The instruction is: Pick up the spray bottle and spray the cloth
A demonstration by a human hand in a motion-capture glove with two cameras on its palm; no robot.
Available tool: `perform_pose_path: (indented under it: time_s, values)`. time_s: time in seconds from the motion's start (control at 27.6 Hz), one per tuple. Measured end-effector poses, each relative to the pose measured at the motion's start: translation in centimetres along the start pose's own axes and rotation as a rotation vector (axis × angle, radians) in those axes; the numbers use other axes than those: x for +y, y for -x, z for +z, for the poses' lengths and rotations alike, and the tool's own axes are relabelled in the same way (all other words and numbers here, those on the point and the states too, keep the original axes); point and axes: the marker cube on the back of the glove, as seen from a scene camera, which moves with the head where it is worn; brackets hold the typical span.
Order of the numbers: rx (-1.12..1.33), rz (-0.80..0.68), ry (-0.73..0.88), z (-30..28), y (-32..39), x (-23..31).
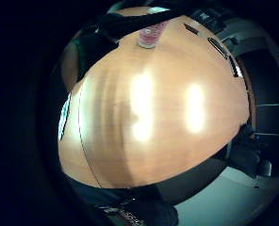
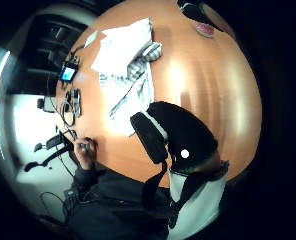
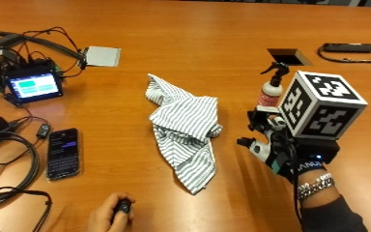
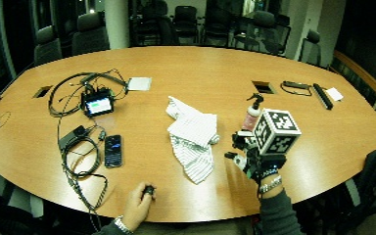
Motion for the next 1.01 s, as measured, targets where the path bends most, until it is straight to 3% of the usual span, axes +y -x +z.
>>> perform_pose_path:
  time_s: [0.69, 1.01]
  values:
    - [-0.293, 0.343, -0.295, -2.0, -6.1, -11.9]
    - [-0.732, 0.226, -0.321, 2.2, -6.1, -15.3]
